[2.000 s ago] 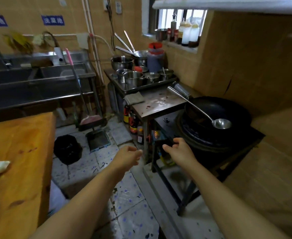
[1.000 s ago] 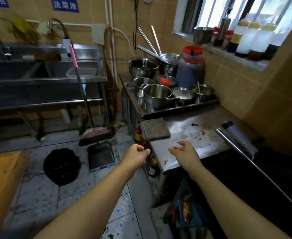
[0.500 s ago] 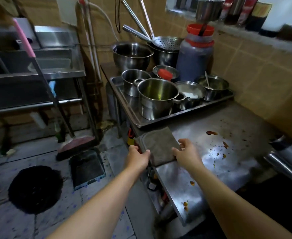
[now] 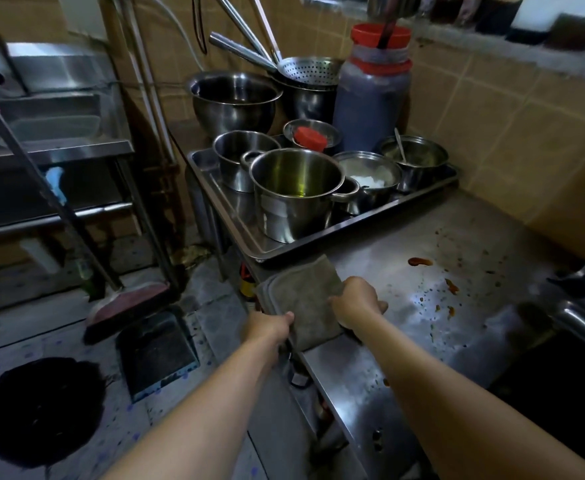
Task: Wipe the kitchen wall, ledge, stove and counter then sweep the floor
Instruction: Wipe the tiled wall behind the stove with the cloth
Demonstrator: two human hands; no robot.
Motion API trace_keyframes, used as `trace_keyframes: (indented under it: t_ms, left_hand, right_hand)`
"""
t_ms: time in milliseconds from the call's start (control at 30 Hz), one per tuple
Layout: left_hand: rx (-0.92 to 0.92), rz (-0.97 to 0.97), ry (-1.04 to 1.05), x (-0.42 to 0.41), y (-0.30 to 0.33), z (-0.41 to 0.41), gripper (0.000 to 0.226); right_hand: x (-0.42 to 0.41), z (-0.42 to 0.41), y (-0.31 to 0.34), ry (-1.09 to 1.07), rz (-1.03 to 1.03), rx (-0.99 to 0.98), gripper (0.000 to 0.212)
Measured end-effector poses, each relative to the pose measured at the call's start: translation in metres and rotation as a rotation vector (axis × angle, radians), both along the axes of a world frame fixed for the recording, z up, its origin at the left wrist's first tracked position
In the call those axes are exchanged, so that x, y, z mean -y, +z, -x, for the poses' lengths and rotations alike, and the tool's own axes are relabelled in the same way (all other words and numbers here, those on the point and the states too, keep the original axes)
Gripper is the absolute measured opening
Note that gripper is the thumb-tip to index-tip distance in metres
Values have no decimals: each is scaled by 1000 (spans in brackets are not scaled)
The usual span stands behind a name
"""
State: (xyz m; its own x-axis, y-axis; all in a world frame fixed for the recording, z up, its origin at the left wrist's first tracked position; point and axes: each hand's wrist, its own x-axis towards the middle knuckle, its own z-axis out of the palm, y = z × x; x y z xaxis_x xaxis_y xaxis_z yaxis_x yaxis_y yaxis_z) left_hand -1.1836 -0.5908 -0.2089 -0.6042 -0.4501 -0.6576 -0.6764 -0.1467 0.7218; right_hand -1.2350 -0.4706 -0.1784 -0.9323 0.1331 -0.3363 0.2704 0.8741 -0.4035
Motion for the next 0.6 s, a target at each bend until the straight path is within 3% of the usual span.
trace_keyframes:
  t_ms: [167,233,400,533,600]
  left_hand:
    - [-49,-69,47,7,12,-13,16]
    - [-91,-125,96,10,25,-22,13]
    - [-211,-173,209,6,76,-59,30]
    - [-276,-183,185,-13,116,-99,67]
    - [-324,-172,110,-27,133,-119,61]
  right_hand:
    - [-9,-18,15,-30,322,-19,7]
    - [-12,-27,25,-99,457,-37,10]
    - [-29,-62,69,-193,797,16,36]
    - [-59,-100,100,-78,844,-8,43]
    - [-77,-119,115,-9,866,9,42]
